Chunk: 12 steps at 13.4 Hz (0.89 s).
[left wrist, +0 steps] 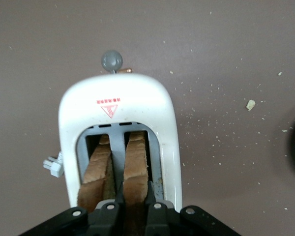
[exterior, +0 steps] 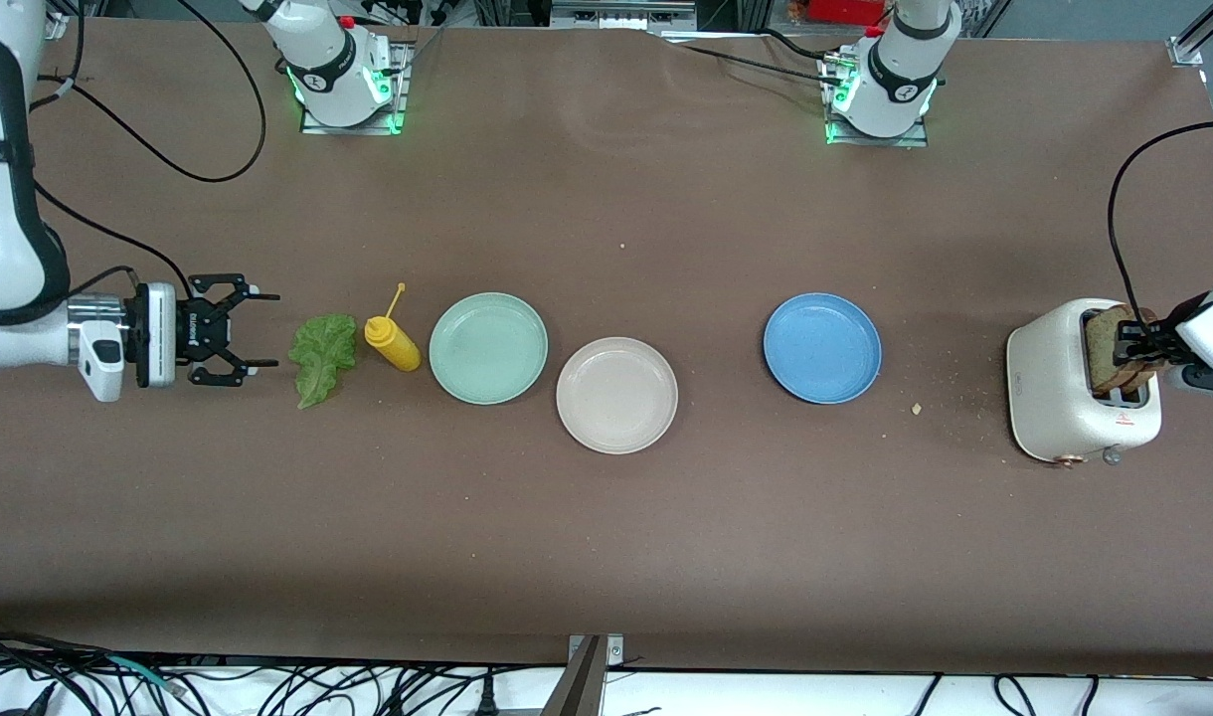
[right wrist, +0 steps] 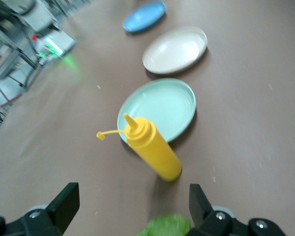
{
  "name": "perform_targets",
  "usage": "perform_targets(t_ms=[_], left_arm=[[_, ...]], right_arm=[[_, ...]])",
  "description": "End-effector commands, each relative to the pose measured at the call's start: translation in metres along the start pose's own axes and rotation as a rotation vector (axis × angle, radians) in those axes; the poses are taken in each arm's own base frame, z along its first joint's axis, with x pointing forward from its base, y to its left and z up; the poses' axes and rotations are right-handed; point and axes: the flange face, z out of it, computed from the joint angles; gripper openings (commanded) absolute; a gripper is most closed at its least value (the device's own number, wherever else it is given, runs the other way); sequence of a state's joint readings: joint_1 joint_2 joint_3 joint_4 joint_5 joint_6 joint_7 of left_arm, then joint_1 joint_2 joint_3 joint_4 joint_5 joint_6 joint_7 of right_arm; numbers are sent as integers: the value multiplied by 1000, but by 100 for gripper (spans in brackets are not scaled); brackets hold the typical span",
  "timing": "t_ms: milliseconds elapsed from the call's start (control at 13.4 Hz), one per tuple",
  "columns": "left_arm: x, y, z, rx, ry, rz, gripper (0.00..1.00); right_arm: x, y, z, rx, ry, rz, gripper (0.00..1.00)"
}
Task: Make sandwich in beige plate with both arms
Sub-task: 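Grasp a bread slice with the left gripper while the right gripper grasps the mustard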
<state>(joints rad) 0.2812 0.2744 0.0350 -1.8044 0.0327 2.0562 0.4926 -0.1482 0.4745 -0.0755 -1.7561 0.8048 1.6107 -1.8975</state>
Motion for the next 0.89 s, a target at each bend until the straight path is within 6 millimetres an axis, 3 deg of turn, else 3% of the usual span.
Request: perform_targets(t_ms=[0,149,298,596,820], left_arm=[[8,-4,-43,23,-1,62,0],[15,-3,-80,14,-11,73,0],[21,7,-100,-22,-47,87,0],[39,61,-109,-198,-40,126,0],[62,110,-94,-401,-7,113,0]], right_arm=[[-38,14,21,32,124,-140,99],[-51,19,39,42,180,-239,99],[-66,22,62,42,241,-285,99],[-97,20,112,43,338,-346,99],[-97,25,142,40,387,-385,99]])
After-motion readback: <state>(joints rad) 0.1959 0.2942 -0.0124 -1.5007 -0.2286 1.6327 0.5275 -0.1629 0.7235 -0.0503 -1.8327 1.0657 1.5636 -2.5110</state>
